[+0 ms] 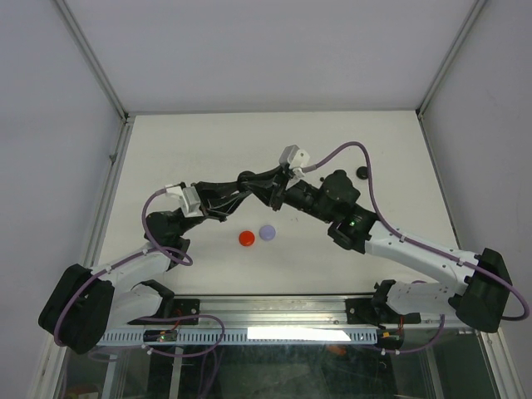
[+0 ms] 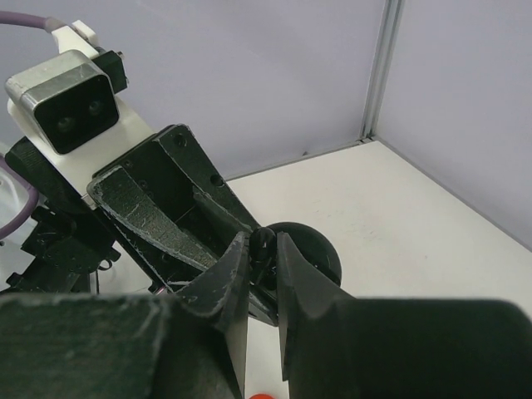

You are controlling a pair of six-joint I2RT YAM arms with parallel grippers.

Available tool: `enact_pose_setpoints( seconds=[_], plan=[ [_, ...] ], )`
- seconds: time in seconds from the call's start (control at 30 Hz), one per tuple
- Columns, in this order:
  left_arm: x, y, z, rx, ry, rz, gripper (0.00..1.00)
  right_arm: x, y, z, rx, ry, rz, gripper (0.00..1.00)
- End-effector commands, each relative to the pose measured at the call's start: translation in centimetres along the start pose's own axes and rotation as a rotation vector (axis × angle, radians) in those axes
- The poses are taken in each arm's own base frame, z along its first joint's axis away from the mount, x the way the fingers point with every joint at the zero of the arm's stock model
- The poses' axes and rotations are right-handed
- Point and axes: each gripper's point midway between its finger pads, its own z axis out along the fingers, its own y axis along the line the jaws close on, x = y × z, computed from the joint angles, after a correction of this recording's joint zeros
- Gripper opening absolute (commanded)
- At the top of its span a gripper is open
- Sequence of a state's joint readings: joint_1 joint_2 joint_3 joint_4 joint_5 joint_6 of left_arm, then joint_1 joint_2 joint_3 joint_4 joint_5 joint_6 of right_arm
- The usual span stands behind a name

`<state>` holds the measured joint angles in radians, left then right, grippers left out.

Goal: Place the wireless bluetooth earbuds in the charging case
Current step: Place the earbud in the charging case.

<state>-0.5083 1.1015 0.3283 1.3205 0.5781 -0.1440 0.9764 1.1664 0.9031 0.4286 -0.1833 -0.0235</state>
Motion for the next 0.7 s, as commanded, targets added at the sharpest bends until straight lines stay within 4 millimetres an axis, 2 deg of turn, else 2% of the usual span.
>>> enact_pose_setpoints(
  seconds=[0.0,0.4,0.67],
  plan=[
    [-2.7,-0.1,0.4,0.017,-0.083,0.038,0.00,-2.6,-0.5,0.2,0.041,-0.097,-0.052,0.04],
    [-3.1,-0.2,0.3,0.008,-0.099,0.014,0.00,-2.1,-0.8,0.1,0.072,-0.088,-0.078,0.03],
    [-3.4,0.9,0.4,-0.063,-0.116,-0.056,0.00,-1.7,-0.2,0.0,0.043,-0.073,-0.087,0.03]
  ],
)
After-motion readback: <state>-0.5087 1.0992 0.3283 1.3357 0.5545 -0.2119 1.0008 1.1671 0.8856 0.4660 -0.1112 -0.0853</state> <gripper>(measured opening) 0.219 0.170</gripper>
